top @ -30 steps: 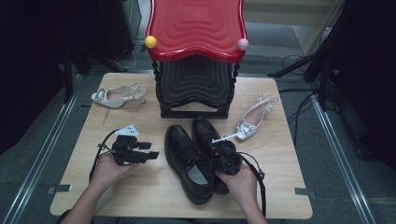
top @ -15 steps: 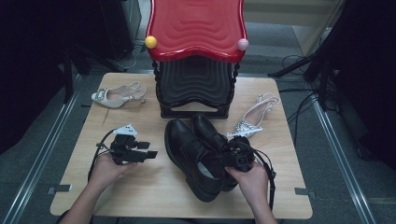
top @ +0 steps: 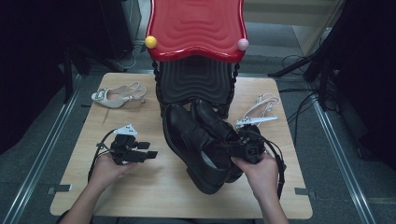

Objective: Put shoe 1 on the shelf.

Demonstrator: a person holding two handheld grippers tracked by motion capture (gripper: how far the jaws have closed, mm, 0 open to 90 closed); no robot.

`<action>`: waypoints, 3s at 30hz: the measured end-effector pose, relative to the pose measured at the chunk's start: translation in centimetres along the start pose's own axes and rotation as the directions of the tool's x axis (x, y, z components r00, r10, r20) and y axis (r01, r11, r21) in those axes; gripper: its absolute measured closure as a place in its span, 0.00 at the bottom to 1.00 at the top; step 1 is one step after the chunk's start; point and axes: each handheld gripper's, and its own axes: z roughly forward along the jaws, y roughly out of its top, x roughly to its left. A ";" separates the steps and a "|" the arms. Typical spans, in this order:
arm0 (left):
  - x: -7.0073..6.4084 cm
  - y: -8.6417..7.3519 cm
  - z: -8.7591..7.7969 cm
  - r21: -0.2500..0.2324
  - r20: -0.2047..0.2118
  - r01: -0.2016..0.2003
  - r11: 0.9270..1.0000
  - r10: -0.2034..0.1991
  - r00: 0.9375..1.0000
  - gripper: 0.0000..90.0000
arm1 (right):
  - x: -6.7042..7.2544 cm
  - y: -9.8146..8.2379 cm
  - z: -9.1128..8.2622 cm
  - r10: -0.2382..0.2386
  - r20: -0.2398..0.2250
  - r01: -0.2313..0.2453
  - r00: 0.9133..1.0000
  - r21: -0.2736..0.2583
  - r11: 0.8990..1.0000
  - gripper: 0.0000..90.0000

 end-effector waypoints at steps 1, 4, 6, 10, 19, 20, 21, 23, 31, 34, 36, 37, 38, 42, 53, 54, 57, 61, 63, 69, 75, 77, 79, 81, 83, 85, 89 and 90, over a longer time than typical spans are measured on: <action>0.0 0.0 0.0 0.002 0.003 0.000 1.000 0.000 1.000 0.45 | 0.1 0.4 -0.2 0.000 0.008 0.000 1.000 -0.010 1.000 0.92; 0.0 0.0 0.2 0.002 0.005 0.002 1.000 -0.002 1.000 0.45 | 0.3 2.0 -0.3 -0.009 0.043 0.011 0.999 -0.040 0.999 0.92; 0.0 0.0 0.1 0.003 0.007 0.001 1.000 -0.001 1.000 0.45 | 0.1 3.2 0.0 -0.008 0.057 0.011 0.998 -0.057 0.998 0.92; -0.1 0.0 0.2 0.004 0.009 0.003 1.000 -0.003 1.000 0.45 | -0.6 5.6 1.2 -0.009 0.086 0.017 0.996 -0.095 0.995 0.92; -0.5 0.1 0.7 0.018 0.023 -0.016 1.000 0.016 1.000 0.45 | -1.6 10.0 5.2 0.048 0.162 -0.022 0.986 -0.158 0.987 0.92; -0.4 0.1 0.7 0.017 0.024 -0.015 1.000 0.015 1.000 0.45 | -1.7 10.4 5.6 0.053 0.166 -0.024 0.985 -0.172 0.985 0.92; -0.4 0.1 0.7 0.016 0.025 -0.014 1.000 0.013 1.000 0.45 | -1.6 10.7 5.9 0.055 0.185 -0.020 0.981 -0.185 0.983 0.92; -0.5 0.1 0.6 0.015 0.030 -0.015 1.000 0.015 0.999 0.45 | -1.4 11.4 6.4 0.055 0.216 -0.009 0.975 -0.210 0.978 0.92; -0.6 0.2 0.7 0.014 0.037 -0.021 1.000 0.021 0.999 0.45 | -1.3 13.3 8.0 0.084 0.311 0.010 0.946 -0.291 0.957 0.92; -0.6 0.2 0.7 0.019 0.038 -0.027 0.999 0.027 0.999 0.45 | -1.7 13.6 8.7 0.106 0.339 0.010 0.935 -0.322 0.947 0.92; -0.6 0.2 0.7 0.020 0.040 -0.027 0.999 0.026 0.999 0.45 | -1.8 13.8 9.2 0.106 0.359 0.014 0.927 -0.318 0.948 0.92; -0.6 0.2 0.8 0.021 0.038 -0.027 0.999 0.026 0.999 0.45 | -1.8 13.8 9.4 0.106 0.364 0.015 0.925 -0.314 0.949 0.92; -0.6 0.2 0.8 0.020 0.041 -0.027 0.999 0.026 0.999 0.45 | -1.7 13.8 9.7 0.103 0.369 0.017 0.924 -0.308 0.951 0.92; -0.7 0.3 0.9 0.023 0.042 -0.031 0.999 0.030 0.999 0.45 | -1.6 13.8 10.3 0.114 0.373 0.010 0.921 -0.314 0.949 0.91; -0.7 0.3 0.9 0.025 0.043 -0.030 0.999 0.029 0.999 0.45 | -1.4 14.7 10.8 0.133 0.370 -0.003 0.920 -0.334 0.943 0.89; -0.7 0.3 0.9 0.024 0.042 -0.032 0.999 0.031 0.999 0.45 | -1.4 14.7 11.0 0.118 0.377 0.011 0.919 -0.325 0.946 0.88; -0.7 0.3 0.9 0.024 0.041 -0.030 0.999 0.029 0.999 0.45 | -1.1 14.5 11.7 0.069 0.403 0.051 0.912 -0.281 0.958 0.84; -0.8 0.3 0.9 0.026 0.043 -0.036 0.999 0.035 0.998 0.45 | -1.0 14.4 11.8 0.063 0.406 0.057 0.912 -0.279 0.959 0.80; -0.8 0.3 0.9 0.027 0.043 -0.035 0.999 0.034 0.998 0.45 | -1.4 14.6 11.6 0.071 0.360 0.033 0.930 -0.275 0.961 0.76; -0.8 0.3 1.0 0.031 0.041 -0.039 0.999 0.037 0.998 0.45 | -1.7 14.4 11.1 0.072 0.327 0.025 0.942 -0.283 0.959 0.74; -0.8 0.3 1.0 0.029 0.040 -0.031 0.999 0.030 0.999 0.45 | -1.7 14.3 10.1 0.060 0.294 0.027 0.954 -0.284 0.958 0.69; -0.7 0.3 1.0 0.028 0.038 -0.030 0.999 0.029 0.999 0.45 | -1.7 14.2 9.6 0.054 0.291 0.031 0.955 -0.279 0.960 0.68; -0.8 0.3 1.0 0.026 0.039 -0.024 0.999 0.023 0.999 0.45 | -1.7 14.0 9.1 0.046 0.285 0.036 0.958 -0.278 0.960 0.67; -0.8 0.4 0.9 0.023 0.040 -0.019 1.000 0.018 0.999 0.46 | -1.6 13.7 8.6 0.039 0.277 0.042 0.960 -0.283 0.958 0.66; -0.8 0.5 0.9 0.021 0.040 -0.017 1.000 0.016 0.999 0.47 | -1.5 13.4 8.0 0.039 0.258 0.039 0.965 -0.292 0.956 0.65; -0.8 0.7 0.7 0.019 0.044 -0.015 1.000 0.014 0.999 0.50 | -1.3 13.1 7.4 0.026 0.247 0.051 0.969 -0.299 0.953 0.65; -1.2 1.7 0.3 0.009 0.054 -0.029 1.000 0.028 0.998 0.57 | -0.8 12.3 6.3 -0.016 0.230 0.086 0.973 -0.297 0.951 0.63; -1.4 2.1 0.2 0.005 0.061 -0.028 1.000 0.028 0.998 0.58 | -0.7 12.1 6.0 -0.024 0.221 0.091 0.975 -0.297 0.950 0.61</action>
